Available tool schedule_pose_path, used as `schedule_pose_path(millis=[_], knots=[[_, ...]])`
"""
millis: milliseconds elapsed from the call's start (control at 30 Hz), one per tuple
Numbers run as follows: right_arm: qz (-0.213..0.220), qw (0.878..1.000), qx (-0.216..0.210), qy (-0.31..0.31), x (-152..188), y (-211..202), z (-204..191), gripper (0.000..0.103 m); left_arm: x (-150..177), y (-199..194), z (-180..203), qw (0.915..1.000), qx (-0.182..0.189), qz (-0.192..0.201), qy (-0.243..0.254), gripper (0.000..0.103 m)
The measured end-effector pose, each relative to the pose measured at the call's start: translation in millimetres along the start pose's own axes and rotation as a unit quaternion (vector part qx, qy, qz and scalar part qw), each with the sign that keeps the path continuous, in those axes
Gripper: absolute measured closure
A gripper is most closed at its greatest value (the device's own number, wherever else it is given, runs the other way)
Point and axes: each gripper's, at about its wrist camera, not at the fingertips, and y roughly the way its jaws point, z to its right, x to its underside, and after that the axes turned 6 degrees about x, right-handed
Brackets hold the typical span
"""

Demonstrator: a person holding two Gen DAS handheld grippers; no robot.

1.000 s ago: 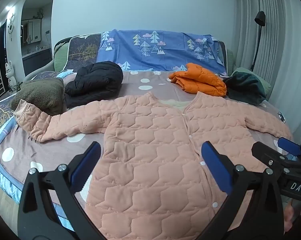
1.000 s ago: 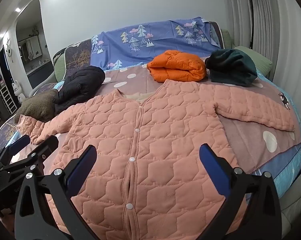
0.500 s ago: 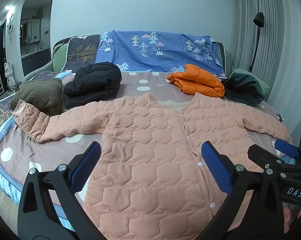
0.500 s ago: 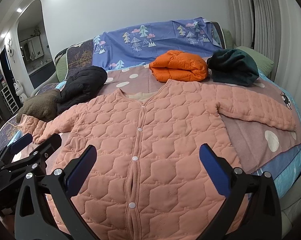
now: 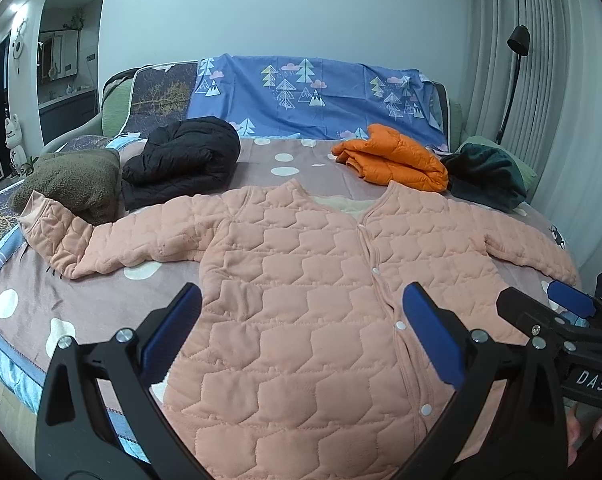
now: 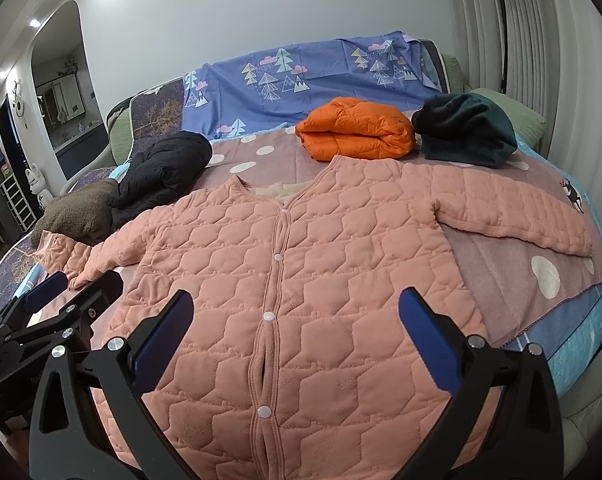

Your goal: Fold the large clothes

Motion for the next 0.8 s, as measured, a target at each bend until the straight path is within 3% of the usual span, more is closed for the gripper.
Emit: schedule_pose_path(millis=[800], knots=[[-0.007, 1.000, -0.002, -0.001, 2.6, 8.6, -4.0, 0.001, 2.8, 1.7, -2.0, 0.9999, 0.008, -0.005, -0.006, 0.002]])
